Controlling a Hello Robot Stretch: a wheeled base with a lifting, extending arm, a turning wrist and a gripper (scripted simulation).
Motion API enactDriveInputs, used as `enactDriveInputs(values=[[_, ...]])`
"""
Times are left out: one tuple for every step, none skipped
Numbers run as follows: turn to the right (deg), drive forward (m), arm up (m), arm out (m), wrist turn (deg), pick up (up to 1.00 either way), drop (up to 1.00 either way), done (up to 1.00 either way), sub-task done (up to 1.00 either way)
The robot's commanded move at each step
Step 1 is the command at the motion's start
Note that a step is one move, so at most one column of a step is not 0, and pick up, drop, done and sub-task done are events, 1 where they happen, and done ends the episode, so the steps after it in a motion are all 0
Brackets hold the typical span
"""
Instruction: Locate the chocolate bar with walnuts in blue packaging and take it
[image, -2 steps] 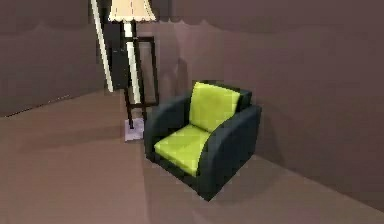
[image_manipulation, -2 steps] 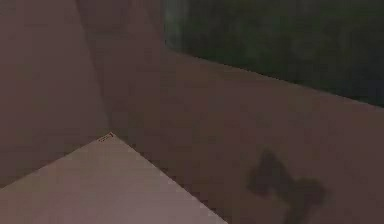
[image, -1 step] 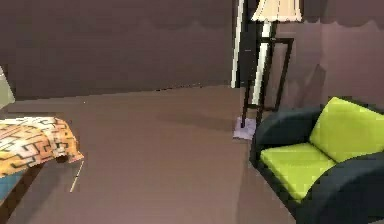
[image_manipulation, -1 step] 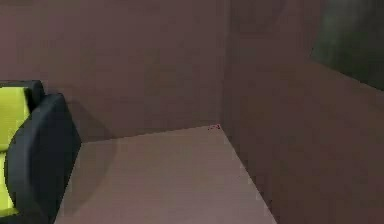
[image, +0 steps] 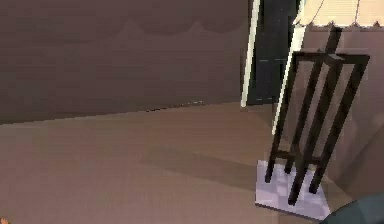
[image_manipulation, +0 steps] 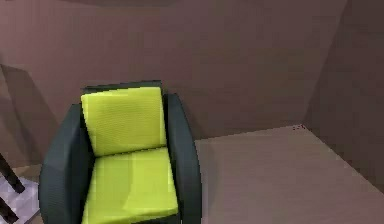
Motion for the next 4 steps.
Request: enactDriveInputs(values=[[-3.0, 0.00, 0.00, 0.00, 0.0, 0.00, 0.00, 0.00, 0.00], [0.0, 1.00, 0.00, 0.00, 0.0, 0.00, 0.00, 0.00, 0.00], [-6.0, 0.00, 0.00, 0.00, 0.0, 0.00, 0.00, 0.00, 0.00], [0.0, 0.25, 0.00, 0.00, 0.0, 0.00, 0.00, 0.00, 0.00]])
